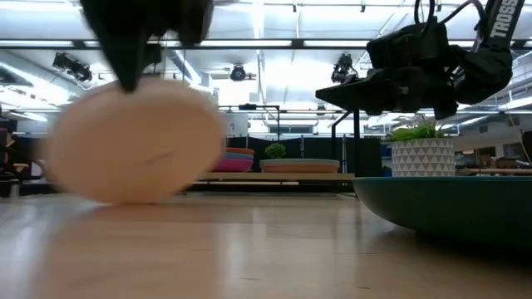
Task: Place and stack plates onto a shelf
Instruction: Stack the white plate on the top of light blue plate on the shelf
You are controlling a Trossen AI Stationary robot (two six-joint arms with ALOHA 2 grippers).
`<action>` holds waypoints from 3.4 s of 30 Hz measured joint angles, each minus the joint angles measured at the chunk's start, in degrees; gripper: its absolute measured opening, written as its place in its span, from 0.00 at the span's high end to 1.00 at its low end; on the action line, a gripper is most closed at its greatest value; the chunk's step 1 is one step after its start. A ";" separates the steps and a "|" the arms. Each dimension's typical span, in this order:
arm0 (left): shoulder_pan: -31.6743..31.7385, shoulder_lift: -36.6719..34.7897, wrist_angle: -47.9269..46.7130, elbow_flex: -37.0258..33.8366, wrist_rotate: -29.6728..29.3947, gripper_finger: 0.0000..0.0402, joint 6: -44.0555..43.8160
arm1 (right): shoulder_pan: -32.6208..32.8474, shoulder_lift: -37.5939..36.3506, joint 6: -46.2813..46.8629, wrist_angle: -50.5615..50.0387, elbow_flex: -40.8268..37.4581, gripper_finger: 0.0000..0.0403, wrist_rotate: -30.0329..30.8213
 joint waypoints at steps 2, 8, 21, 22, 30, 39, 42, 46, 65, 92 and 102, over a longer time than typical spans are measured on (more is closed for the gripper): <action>0.93 0.00 -1.27 2.21 -1.62 0.94 13.12 | 1.63 0.00 1.63 -2.49 0.00 0.58 -0.06; 4.56 0.00 -3.08 5.11 -12.61 0.95 43.66 | 6.30 0.00 5.64 -7.83 -0.02 0.58 -0.93; 21.68 1.27 2.21 6.17 -19.38 0.97 74.31 | 16.72 0.00 9.53 -8.65 -0.68 0.58 12.88; 22.47 1.53 4.15 6.22 -19.54 0.97 76.05 | 17.36 0.00 9.54 -8.61 -0.68 0.58 13.93; 27.72 3.32 7.44 6.19 -20.92 0.97 87.36 | 20.84 -0.26 9.88 -8.35 -1.21 0.58 20.69; 31.52 3.50 17.89 6.23 -19.35 0.97 94.36 | 23.38 -0.28 12.05 -9.79 -1.46 0.58 24.68; 33.97 4.12 19.71 6.23 -20.08 0.97 95.36 | 24.68 -0.28 12.63 -9.90 -1.44 0.58 26.33; 34.96 6.97 25.62 6.19 -19.70 0.96 97.08 | 26.49 -0.28 12.90 -9.88 -1.44 0.58 29.09; 35.58 14.80 29.38 6.12 -20.62 0.94 104.36 | 29.44 -0.28 12.15 -9.51 -1.44 0.58 32.30; 35.39 18.48 34.28 6.15 -29.35 0.84 96.89 | 29.43 -0.28 12.10 -9.57 -1.44 0.58 32.42; 35.28 12.14 30.46 6.19 -27.50 0.72 93.86 | 29.43 -0.28 11.40 -10.42 -1.44 0.58 34.17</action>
